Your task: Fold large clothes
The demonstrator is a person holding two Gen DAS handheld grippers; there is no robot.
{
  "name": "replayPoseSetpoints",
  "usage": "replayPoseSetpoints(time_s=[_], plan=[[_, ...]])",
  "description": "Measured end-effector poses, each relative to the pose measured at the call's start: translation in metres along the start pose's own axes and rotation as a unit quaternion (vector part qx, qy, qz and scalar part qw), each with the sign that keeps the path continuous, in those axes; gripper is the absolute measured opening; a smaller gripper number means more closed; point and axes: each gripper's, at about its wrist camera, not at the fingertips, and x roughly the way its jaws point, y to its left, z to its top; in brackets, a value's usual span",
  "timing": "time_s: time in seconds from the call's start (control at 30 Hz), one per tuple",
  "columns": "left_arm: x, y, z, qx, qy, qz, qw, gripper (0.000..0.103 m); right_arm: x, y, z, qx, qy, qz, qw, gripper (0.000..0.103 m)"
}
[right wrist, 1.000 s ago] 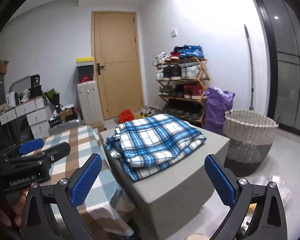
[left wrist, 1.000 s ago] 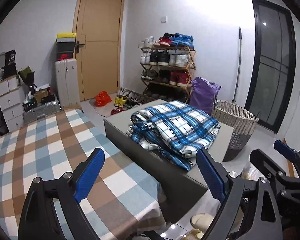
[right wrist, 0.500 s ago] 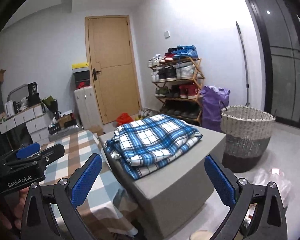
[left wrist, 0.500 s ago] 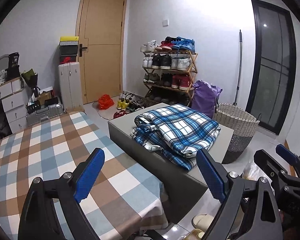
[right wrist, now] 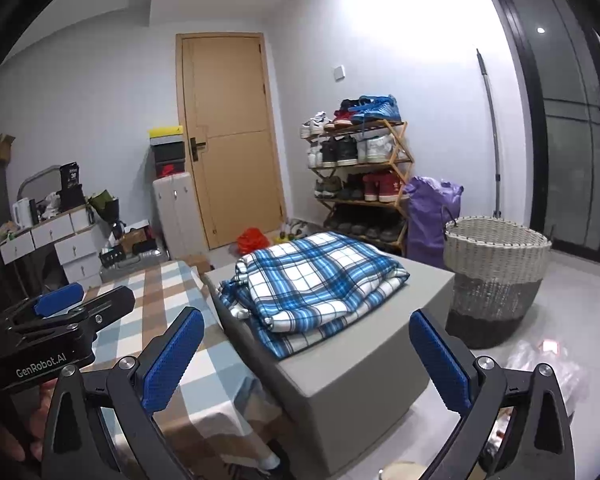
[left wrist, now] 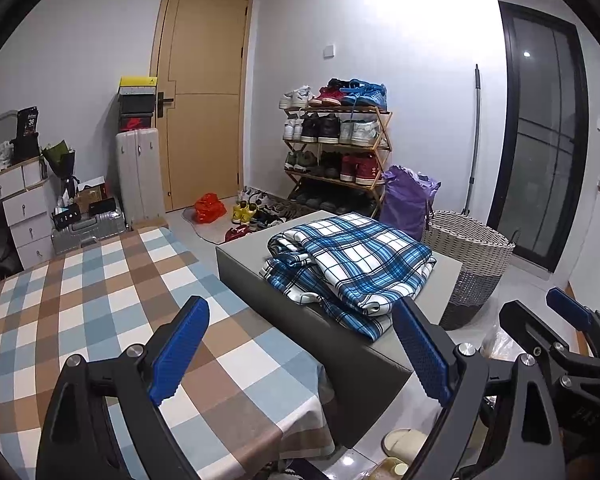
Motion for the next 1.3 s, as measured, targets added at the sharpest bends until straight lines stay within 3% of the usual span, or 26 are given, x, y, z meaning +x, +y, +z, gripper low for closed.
replayPoseSetpoints(time_s=[1.3], plan=[[-0.0016,-0.0028,-0.0030,-0.003,-0.007,0.001,1.0000,0.090,-0.0048,0.0073,-0.0026,-0.002,0.003,0.004,1.000,0.103]])
